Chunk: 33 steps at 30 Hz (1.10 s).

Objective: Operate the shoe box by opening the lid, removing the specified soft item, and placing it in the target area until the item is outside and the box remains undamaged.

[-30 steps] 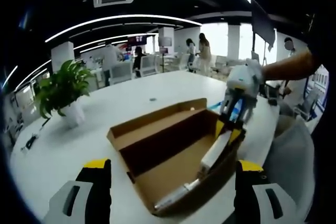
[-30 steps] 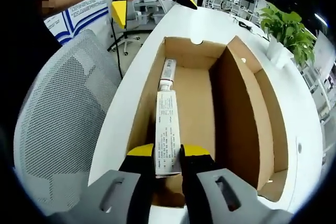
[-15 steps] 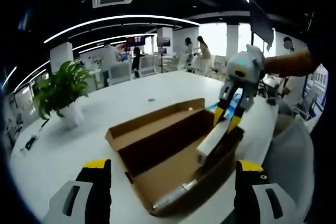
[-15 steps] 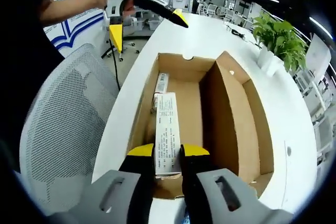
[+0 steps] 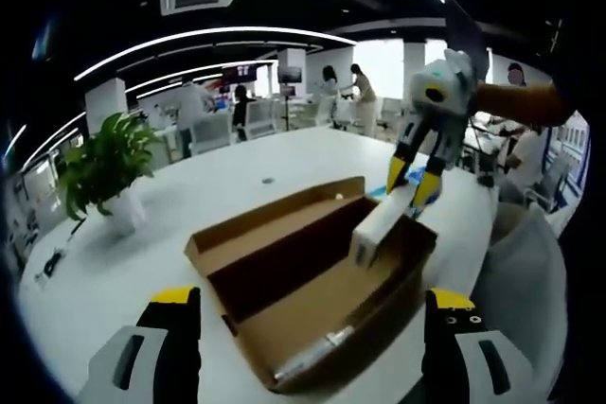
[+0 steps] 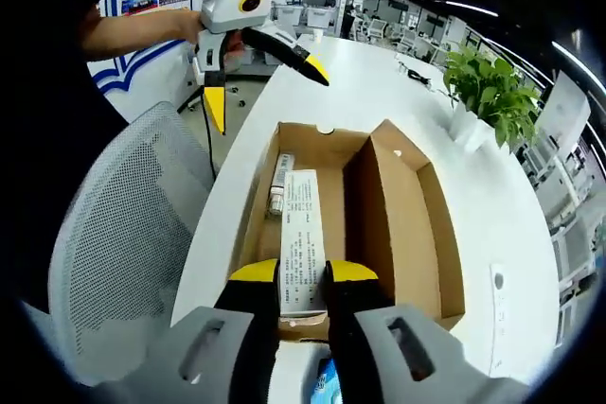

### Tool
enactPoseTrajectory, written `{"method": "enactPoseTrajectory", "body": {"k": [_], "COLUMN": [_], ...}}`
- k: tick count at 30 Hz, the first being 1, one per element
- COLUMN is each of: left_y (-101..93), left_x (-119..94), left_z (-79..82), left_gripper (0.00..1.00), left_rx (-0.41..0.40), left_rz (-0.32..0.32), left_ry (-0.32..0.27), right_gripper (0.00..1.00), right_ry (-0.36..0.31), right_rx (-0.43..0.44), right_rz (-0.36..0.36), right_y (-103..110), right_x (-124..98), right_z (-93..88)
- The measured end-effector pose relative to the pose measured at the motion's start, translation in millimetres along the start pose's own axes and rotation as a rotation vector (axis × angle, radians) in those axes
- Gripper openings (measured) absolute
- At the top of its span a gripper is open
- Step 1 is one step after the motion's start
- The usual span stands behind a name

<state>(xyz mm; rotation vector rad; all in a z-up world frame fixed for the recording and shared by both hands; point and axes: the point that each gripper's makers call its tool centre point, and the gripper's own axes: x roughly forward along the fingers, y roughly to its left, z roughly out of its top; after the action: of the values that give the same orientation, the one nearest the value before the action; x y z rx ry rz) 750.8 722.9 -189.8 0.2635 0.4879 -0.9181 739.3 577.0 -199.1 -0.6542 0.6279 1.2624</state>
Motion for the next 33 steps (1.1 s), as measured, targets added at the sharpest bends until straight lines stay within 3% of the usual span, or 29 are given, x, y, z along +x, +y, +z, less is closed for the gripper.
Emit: {"method": "enactPoseTrajectory", "body": {"k": [12, 33], "left_y": [-2.1, -2.5], "left_x": [4.4, 11.1], "left_z": [3.2, 2.9], "left_gripper": [1.0, 1.0], "left_rx": [0.003, 0.008], "left_rz": [-0.016, -0.031], "left_ry": [-0.006, 0.001], "right_gripper": [0.15, 0.15], "right_ry": [-0.011, 0.007], "right_rx": [-0.006, 0.027], "right_rz": [-0.025, -0.113], "right_y": [-10.5, -40.6], "right_x": [-29.2, -93.5], "right_z": [0.7, -28.7]}}
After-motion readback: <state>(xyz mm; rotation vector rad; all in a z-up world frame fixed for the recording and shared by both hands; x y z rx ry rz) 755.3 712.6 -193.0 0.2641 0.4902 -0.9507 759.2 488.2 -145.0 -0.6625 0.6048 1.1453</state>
